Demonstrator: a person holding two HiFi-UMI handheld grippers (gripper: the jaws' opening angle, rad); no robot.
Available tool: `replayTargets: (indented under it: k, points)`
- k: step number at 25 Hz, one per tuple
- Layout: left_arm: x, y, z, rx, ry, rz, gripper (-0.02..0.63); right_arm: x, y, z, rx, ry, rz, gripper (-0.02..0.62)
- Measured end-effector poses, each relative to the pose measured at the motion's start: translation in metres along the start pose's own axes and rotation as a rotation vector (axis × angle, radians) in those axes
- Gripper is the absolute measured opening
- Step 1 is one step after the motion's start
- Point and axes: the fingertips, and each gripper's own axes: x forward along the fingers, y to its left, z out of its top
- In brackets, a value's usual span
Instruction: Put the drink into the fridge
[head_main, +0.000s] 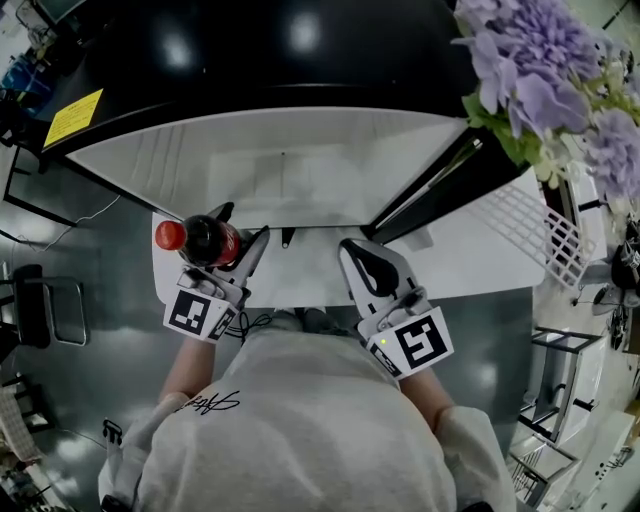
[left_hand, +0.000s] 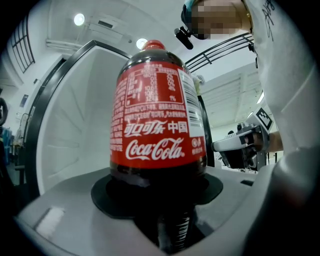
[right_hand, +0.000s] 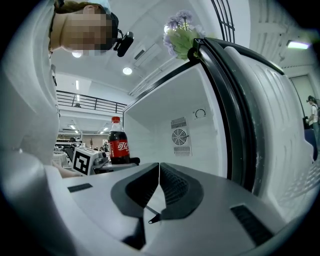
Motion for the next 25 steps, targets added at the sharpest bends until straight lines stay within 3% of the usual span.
replayTargets:
  k: [25]
  points:
    - [0.031, 0.012, -0.039, -0.031, 0.026, 0.015, 0.268, -0.021, -0.006, -0.011, -0.003, 0.031, -0.049, 0.014]
